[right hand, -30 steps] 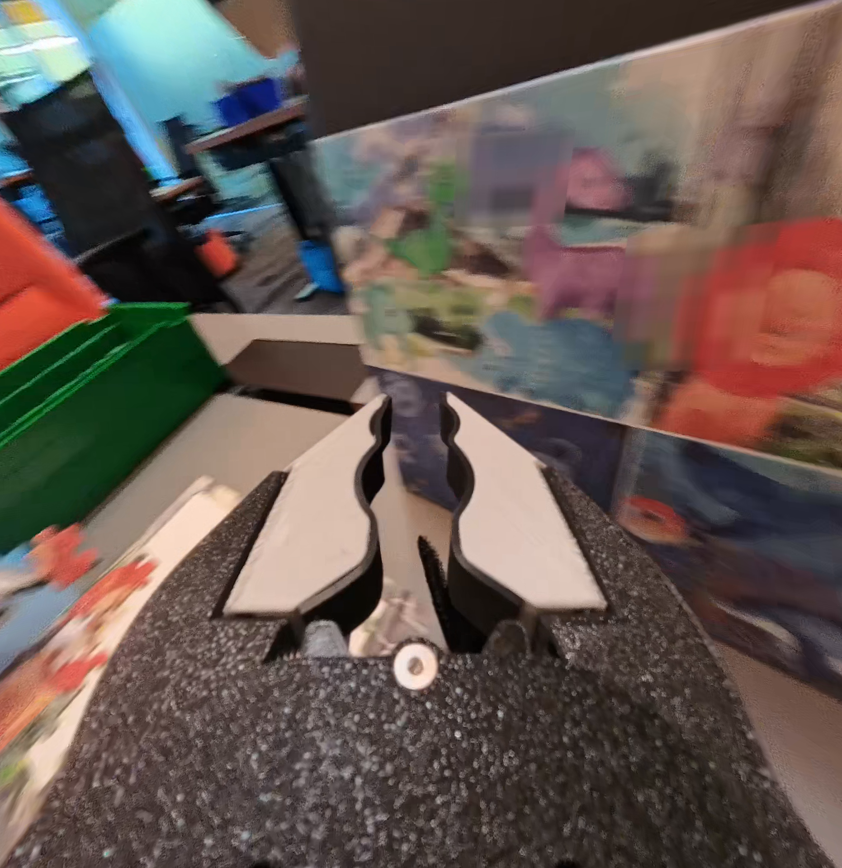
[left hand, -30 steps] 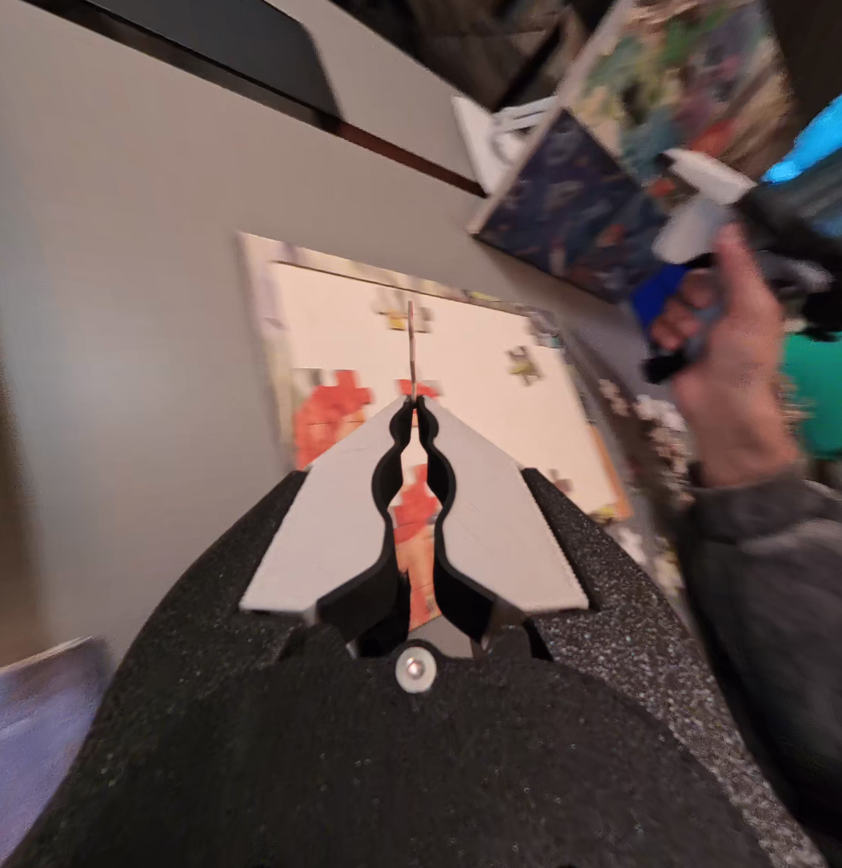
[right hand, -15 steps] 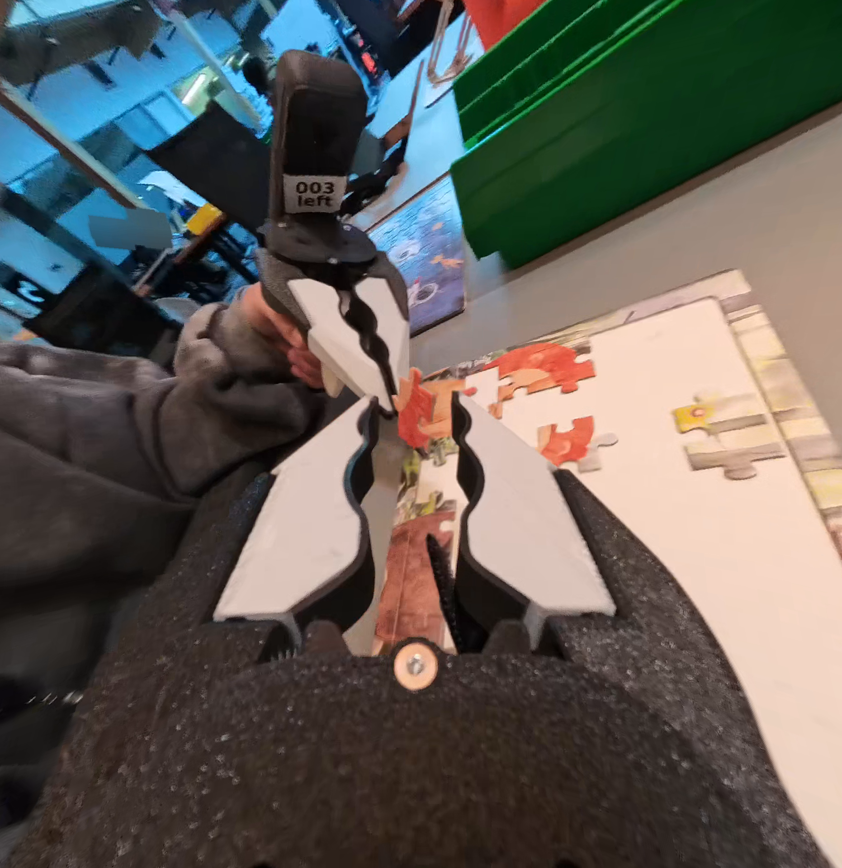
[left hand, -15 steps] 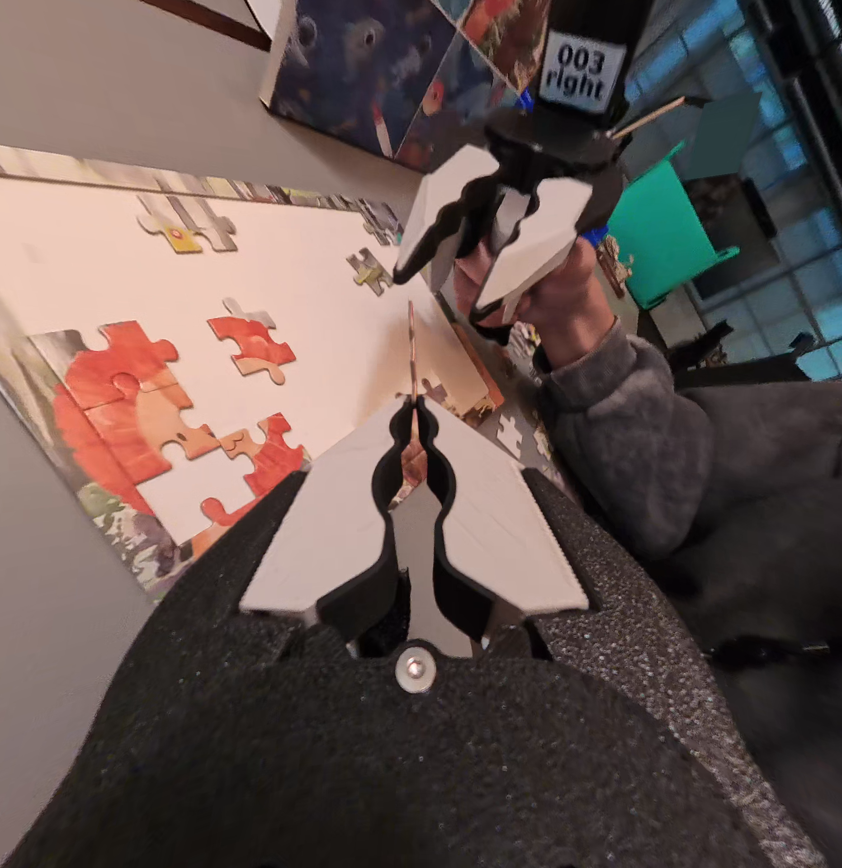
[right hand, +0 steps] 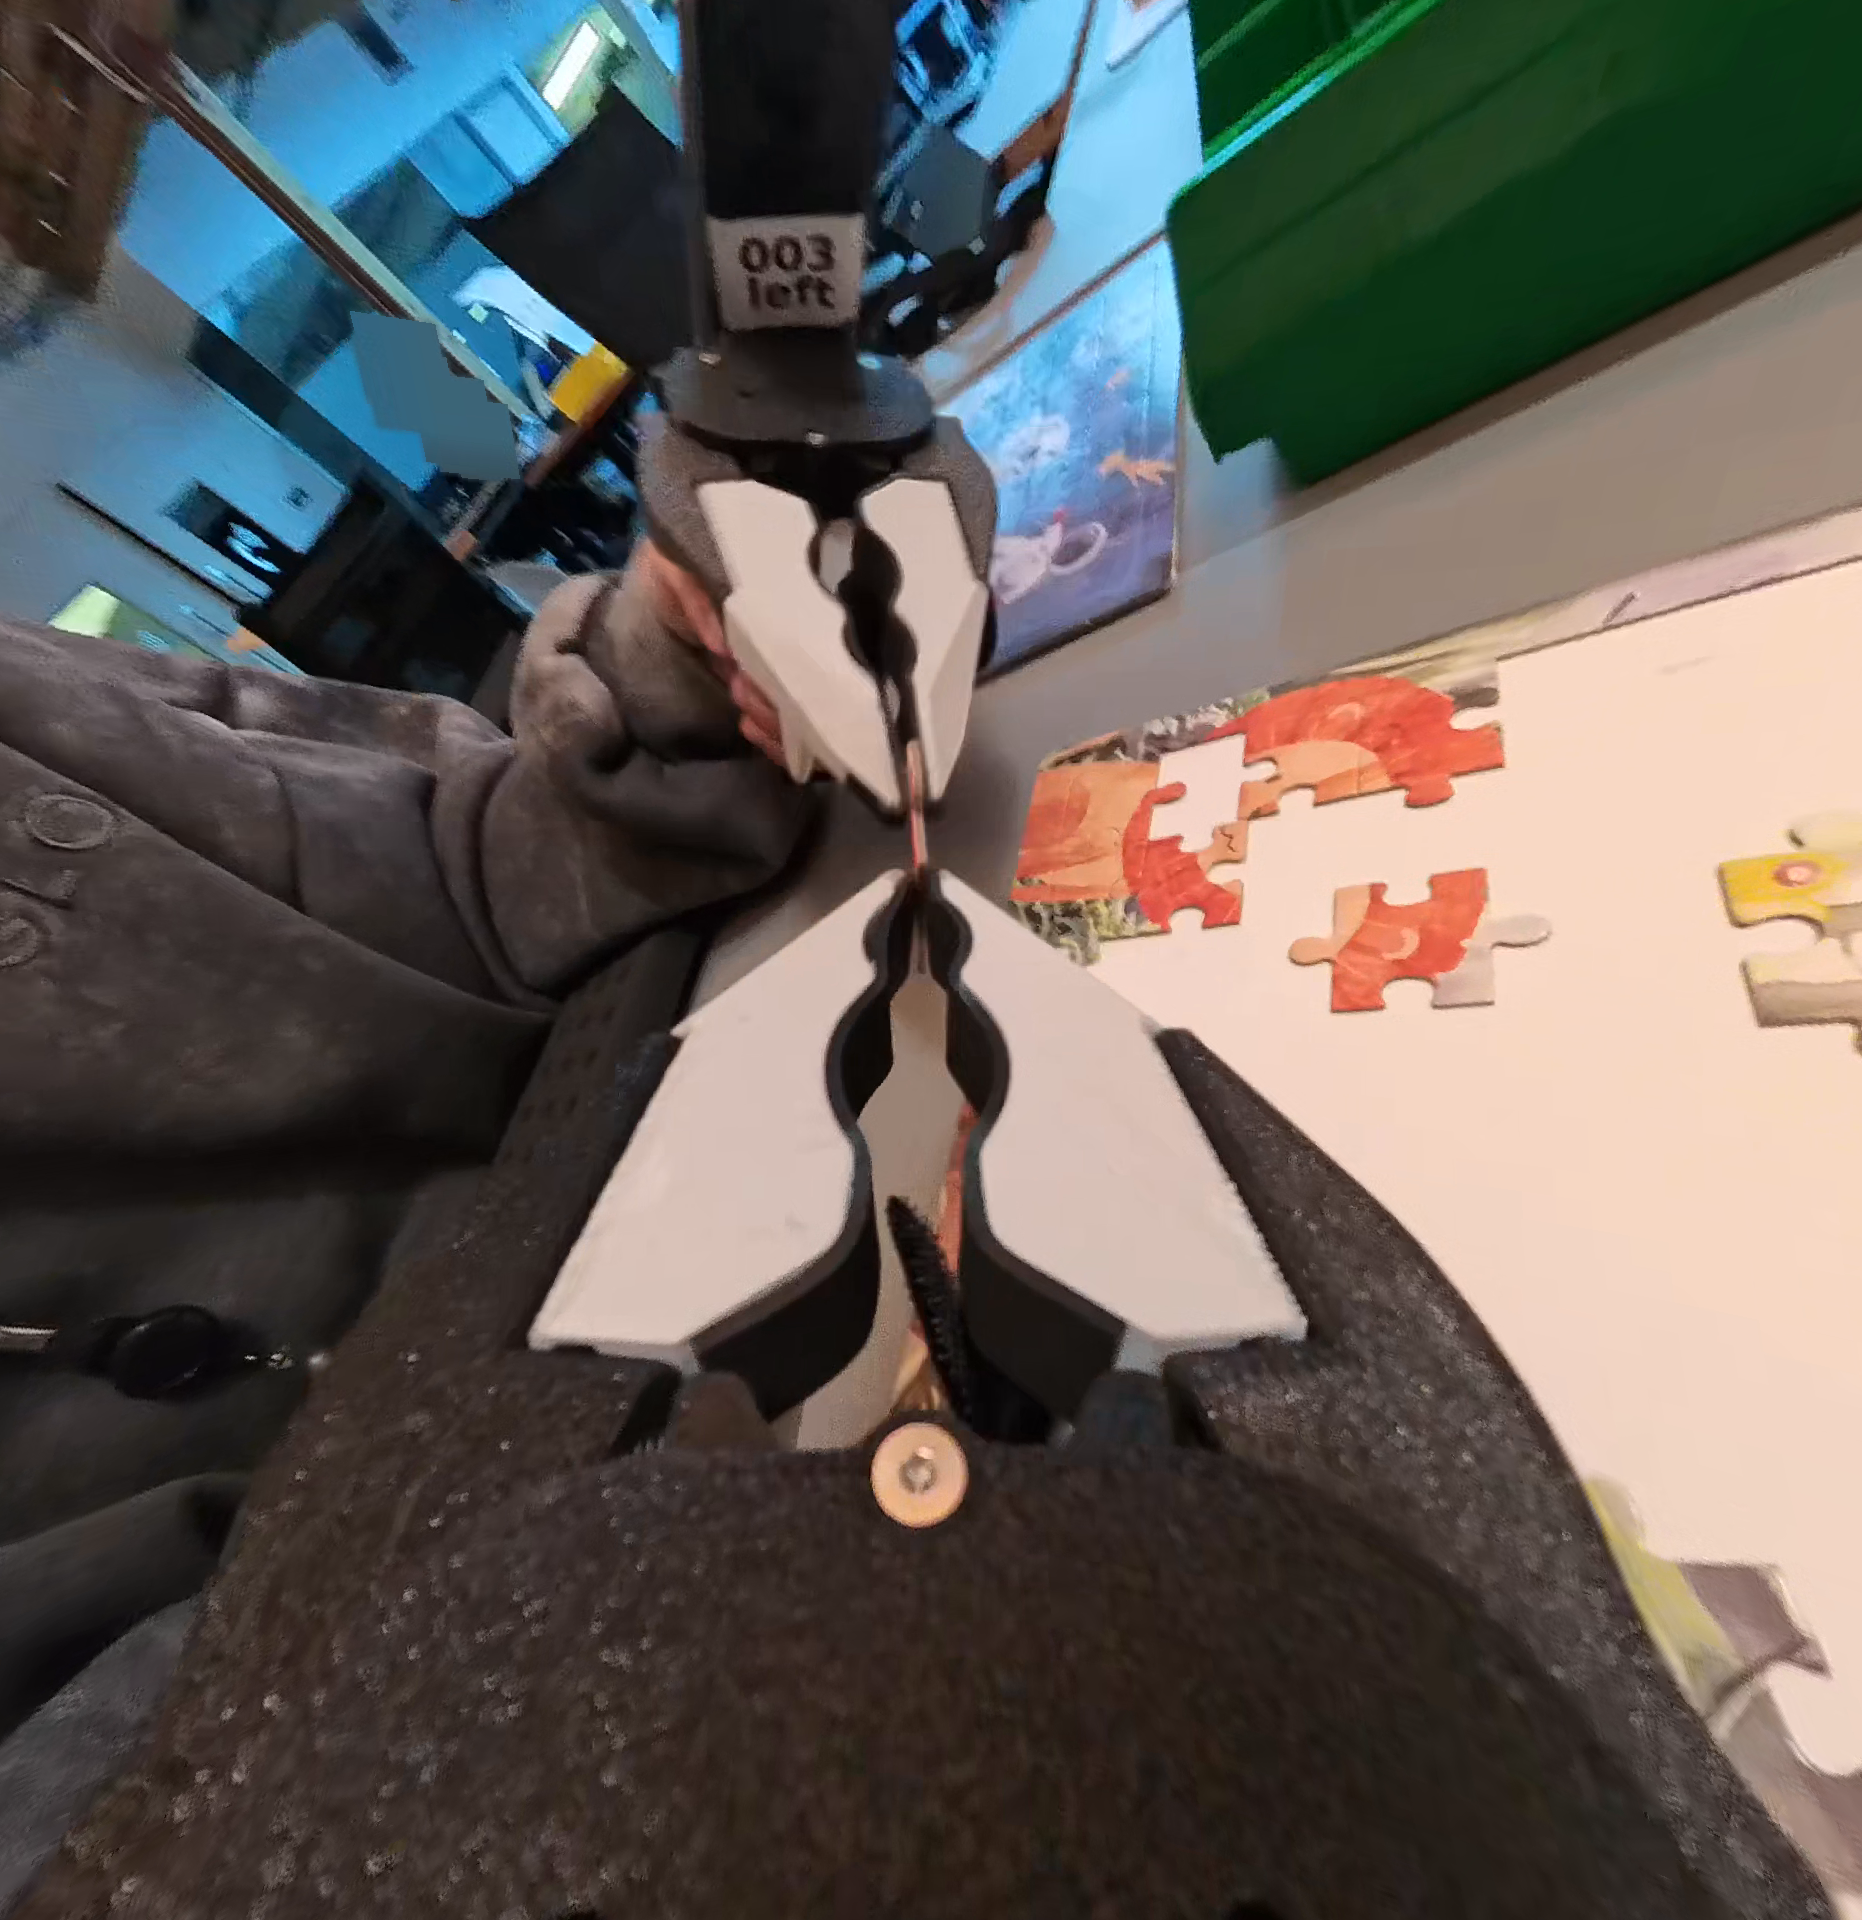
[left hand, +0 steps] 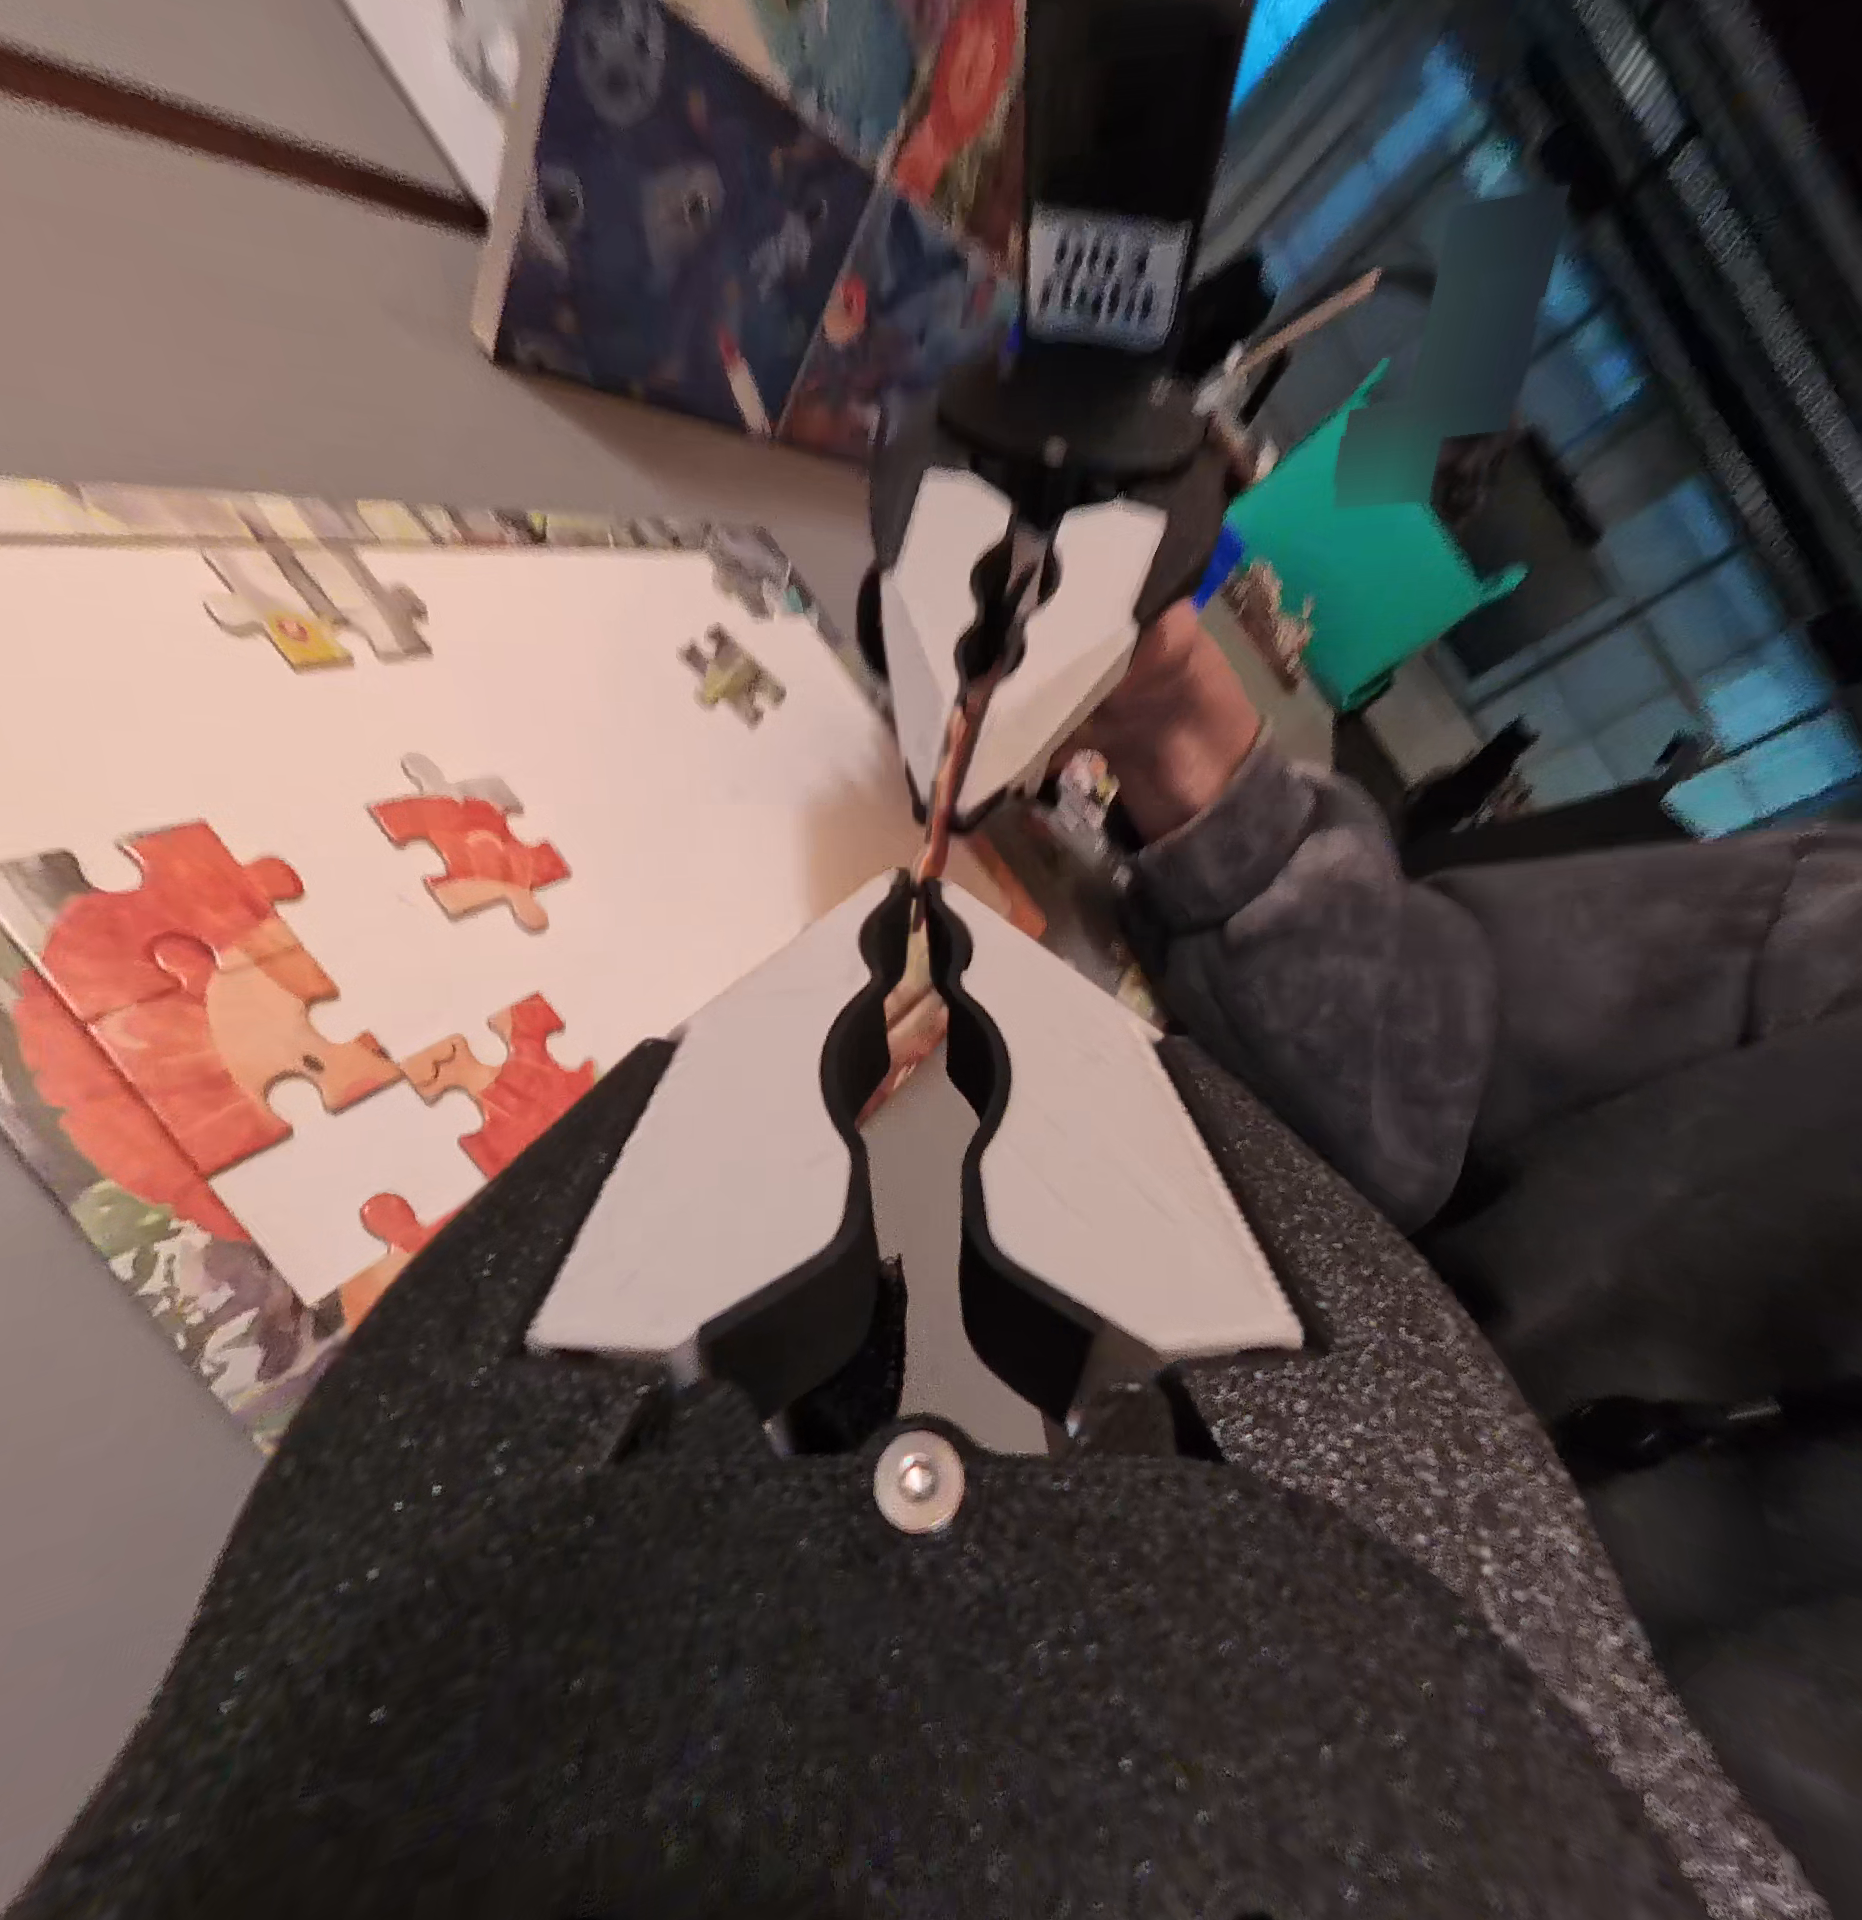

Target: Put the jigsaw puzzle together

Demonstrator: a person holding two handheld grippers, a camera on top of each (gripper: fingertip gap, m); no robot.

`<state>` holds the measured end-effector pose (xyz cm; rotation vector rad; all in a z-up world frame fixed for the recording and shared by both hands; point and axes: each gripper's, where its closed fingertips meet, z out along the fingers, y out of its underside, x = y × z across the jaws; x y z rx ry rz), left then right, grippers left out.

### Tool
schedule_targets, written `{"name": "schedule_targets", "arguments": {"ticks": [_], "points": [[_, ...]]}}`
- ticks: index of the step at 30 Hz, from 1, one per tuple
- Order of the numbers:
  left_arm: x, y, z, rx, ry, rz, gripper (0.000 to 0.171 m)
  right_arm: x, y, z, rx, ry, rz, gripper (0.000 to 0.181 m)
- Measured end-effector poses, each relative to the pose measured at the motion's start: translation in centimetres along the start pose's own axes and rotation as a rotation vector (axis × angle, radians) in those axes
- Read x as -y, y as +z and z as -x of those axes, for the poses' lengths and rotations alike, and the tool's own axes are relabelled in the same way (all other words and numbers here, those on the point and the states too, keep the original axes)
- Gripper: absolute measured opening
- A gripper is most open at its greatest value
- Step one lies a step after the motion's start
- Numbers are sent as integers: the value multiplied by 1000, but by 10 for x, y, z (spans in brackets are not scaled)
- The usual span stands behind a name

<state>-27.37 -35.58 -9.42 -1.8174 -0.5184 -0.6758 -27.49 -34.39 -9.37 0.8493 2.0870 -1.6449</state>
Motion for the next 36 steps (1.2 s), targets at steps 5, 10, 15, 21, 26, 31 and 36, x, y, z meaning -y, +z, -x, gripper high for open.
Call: {"name": "schedule_targets", "arguments": {"ticks": [5, 10, 15, 21, 26, 31, 36], "points": [[25, -14, -1, -32, -35, -149, 2, 10, 9, 3, 39, 27, -51, 1], [34, -19, 0, -14, -31, -200, 21, 39, -1, -7, 49, 115, -238, 1], [37, -13, -2, -23, -21, -218, 4, 43, 7, 3, 106, 116, -249, 1], [31, -16, -5, -42, -16, -178, 1, 41, 4, 2, 105, 104, -244, 17], [17, -14, -10, -55, 9, -98, 1, 38, 5, 4, 82, 75, -212, 7], [24, -20, -3, -43, -34, -136, 1, 40, 9, 3, 72, 72, -214, 1], [35, -32, 5, -35, -86, -215, 1, 30, 20, -2, 55, 84, -158, 2]]}}
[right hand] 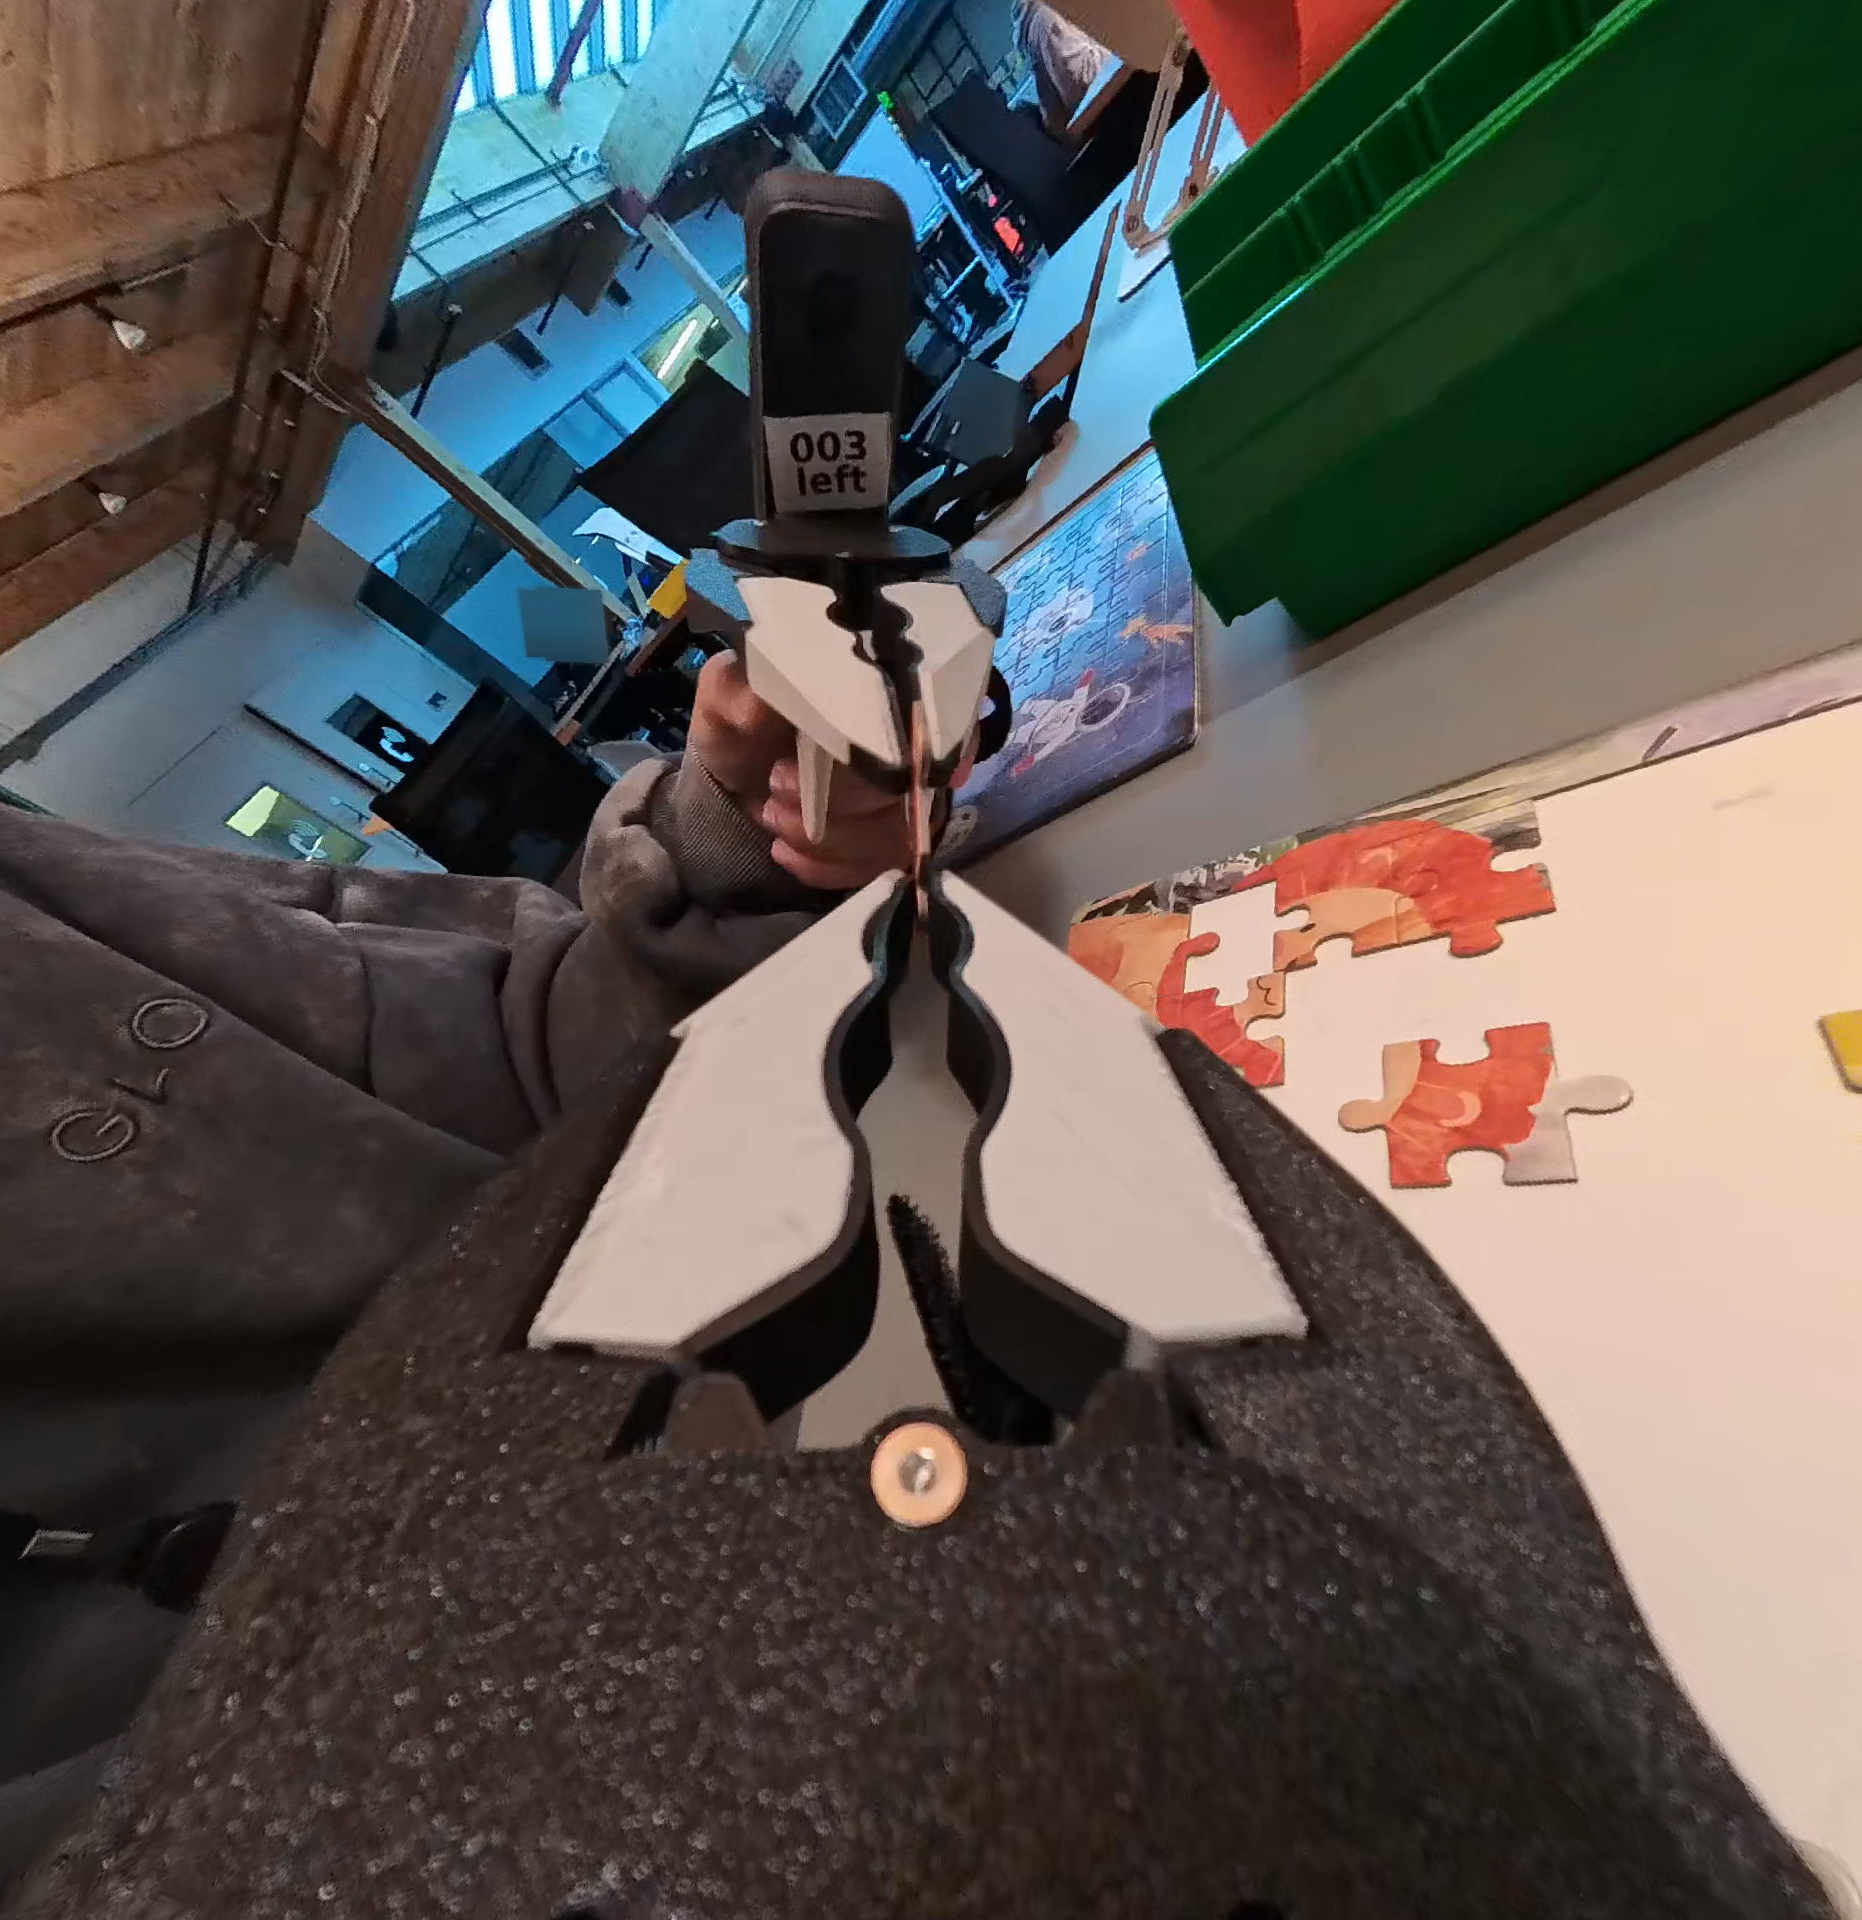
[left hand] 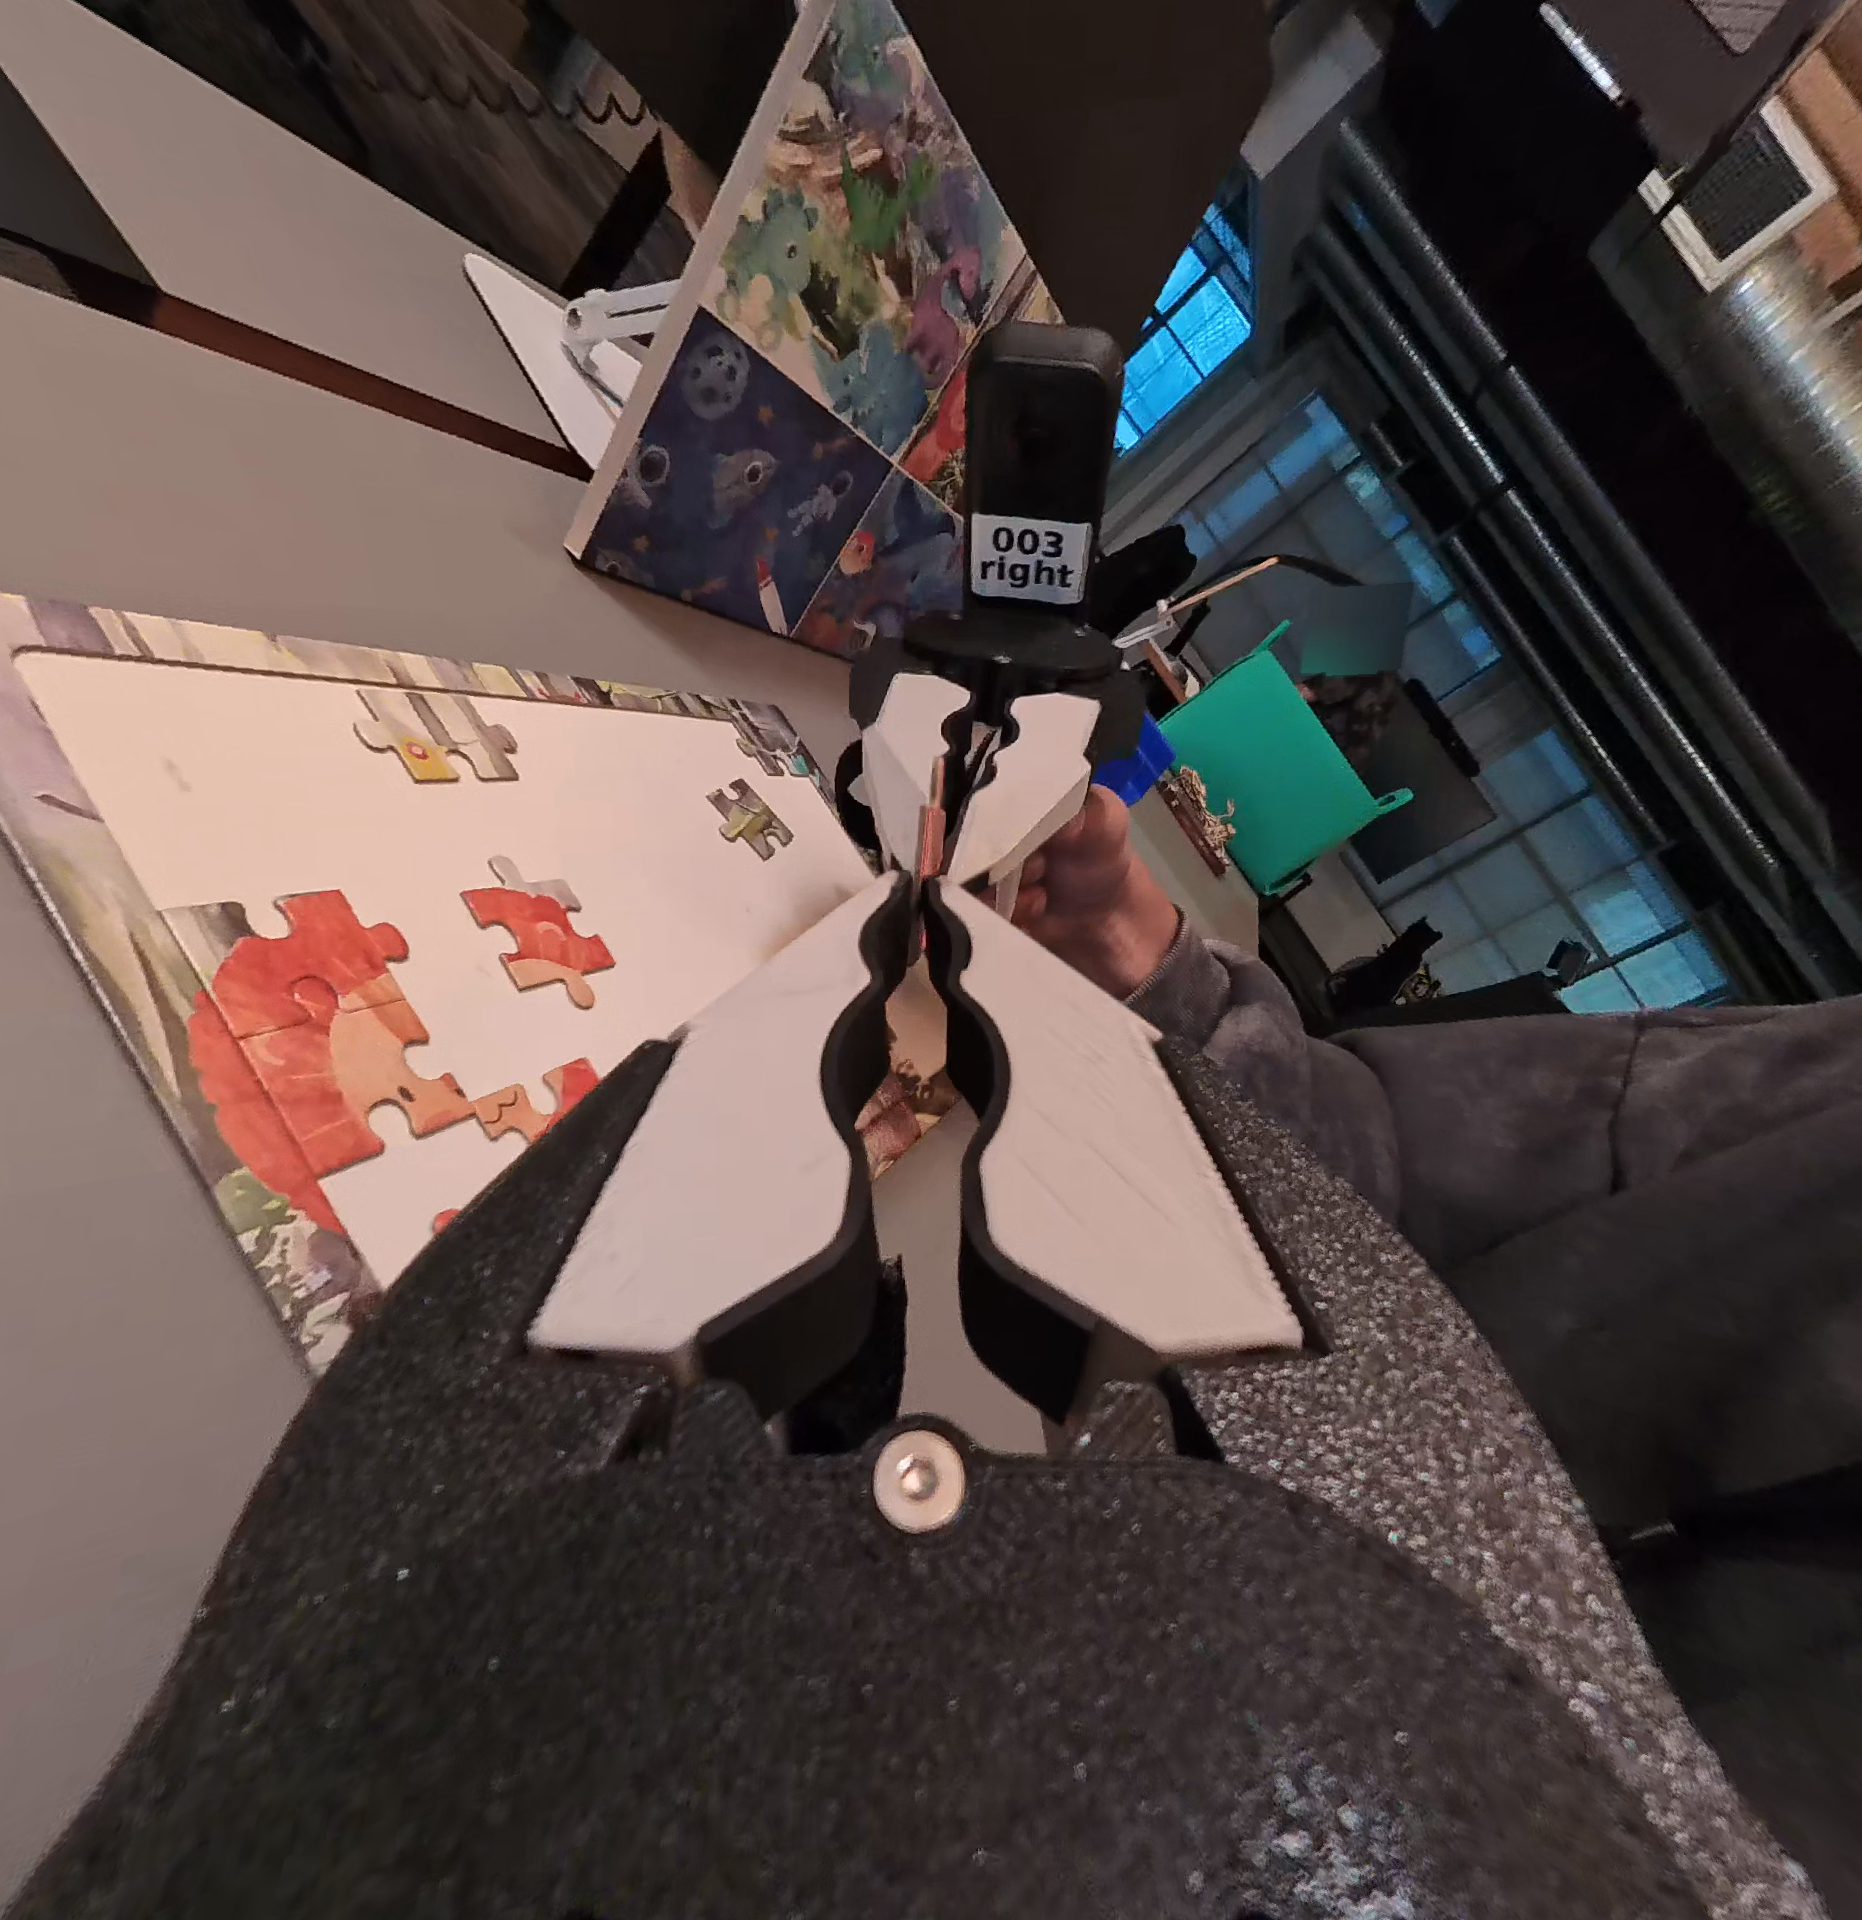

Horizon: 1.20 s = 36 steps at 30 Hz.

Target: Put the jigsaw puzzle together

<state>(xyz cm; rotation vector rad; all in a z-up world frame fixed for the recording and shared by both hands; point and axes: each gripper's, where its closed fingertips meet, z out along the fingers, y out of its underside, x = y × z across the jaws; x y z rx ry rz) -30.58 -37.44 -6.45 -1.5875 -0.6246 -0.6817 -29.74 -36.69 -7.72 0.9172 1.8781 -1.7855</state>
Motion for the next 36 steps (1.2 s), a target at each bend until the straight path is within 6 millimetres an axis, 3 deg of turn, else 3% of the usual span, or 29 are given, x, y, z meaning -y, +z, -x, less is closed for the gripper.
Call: {"name": "schedule_targets", "arguments": {"ticks": [4, 8, 13, 15, 21, 24, 28, 36], "points": [[-7, -3, 11, 39, -29, 33, 1, -5, 4, -11, -41, 45, 25, 3], [-22, -11, 43, 177, -108, 98, 0, -14, -2, -51, -248, 89, 63, 22], [-39, -27, 74, 314, -168, 172, 1, -16, -15, -79, -486, -29, 112, 10], [-42, -32, 82, 349, -178, 180, 1, -17, -11, -80, -525, -110, 144, 0], [-48, -32, 90, 379, -199, 205, 1, -40, 25, -80, -562, -257, 321, 0], [-48, -32, 90, 368, -208, 202, 1, -42, 35, -81, -584, -291, 342, 0], [-44, -32, 85, 326, -221, 178, 1, -45, 37, -82, -595, -310, 364, 0], [-56, -27, 86, 308, -243, 235, 1, -41, 26, -90, -635, -308, 348, 0]]}}
